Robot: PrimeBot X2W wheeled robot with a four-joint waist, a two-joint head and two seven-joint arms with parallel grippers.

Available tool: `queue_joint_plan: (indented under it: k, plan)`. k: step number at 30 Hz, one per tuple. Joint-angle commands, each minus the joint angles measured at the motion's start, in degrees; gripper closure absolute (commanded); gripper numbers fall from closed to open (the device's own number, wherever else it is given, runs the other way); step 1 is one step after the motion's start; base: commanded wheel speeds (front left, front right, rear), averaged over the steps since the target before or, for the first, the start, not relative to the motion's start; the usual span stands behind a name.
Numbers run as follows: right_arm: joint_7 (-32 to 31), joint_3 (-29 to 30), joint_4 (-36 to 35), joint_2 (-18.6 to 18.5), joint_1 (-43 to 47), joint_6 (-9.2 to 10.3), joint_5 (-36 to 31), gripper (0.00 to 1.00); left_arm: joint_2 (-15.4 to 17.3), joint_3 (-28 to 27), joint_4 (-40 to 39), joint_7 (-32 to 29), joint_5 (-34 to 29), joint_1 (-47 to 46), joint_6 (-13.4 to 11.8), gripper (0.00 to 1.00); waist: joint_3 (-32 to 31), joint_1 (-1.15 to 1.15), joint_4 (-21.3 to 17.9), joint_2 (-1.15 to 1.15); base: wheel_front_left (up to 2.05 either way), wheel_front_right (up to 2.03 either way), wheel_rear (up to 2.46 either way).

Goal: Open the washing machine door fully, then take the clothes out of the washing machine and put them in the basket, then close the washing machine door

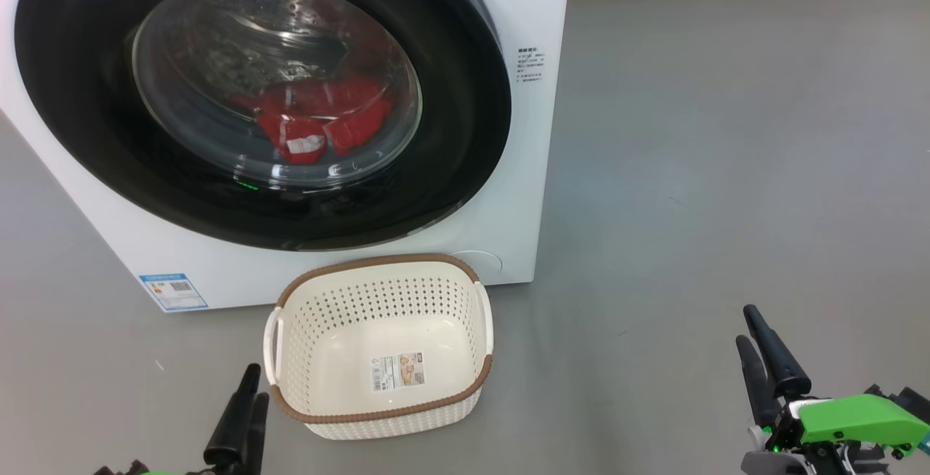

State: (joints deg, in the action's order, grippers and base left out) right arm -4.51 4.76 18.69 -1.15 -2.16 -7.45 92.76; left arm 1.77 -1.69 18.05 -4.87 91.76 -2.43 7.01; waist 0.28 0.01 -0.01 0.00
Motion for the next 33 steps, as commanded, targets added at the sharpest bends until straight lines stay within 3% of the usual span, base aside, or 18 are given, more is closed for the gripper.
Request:
queue_joint_plan:
  k: [1, 19, 33]
  plan:
    - [0.9, -0.6, -1.1, -0.7, -3.3, 0.0, -0.8, 0.0, 0.8, 0.3, -1.4, 0.8, -0.8, -3.1, 0.1, 0.0, 0.0, -0.01, 0.0, 0.0, 0.0, 0.0, 0.0]
    - [3.8, -2.2, 1.0, -0.8, -6.4, -0.01, -12.5, 0.0, 0.8, 2.0, -1.4, 3.9, -13.3, -5.7, -0.7, 0.0, 0.1, -0.01, 0.0, 0.0, 0.0, 0.0, 0.0]
    - [6.1, -2.8, 1.4, -0.9, -8.3, -0.01, -26.2, 0.0, 0.7, 4.0, -0.8, 6.3, -25.6, -7.5, -2.6, 0.0, 0.1, -0.01, 0.0, 0.0, 0.0, 0.0, 0.0]
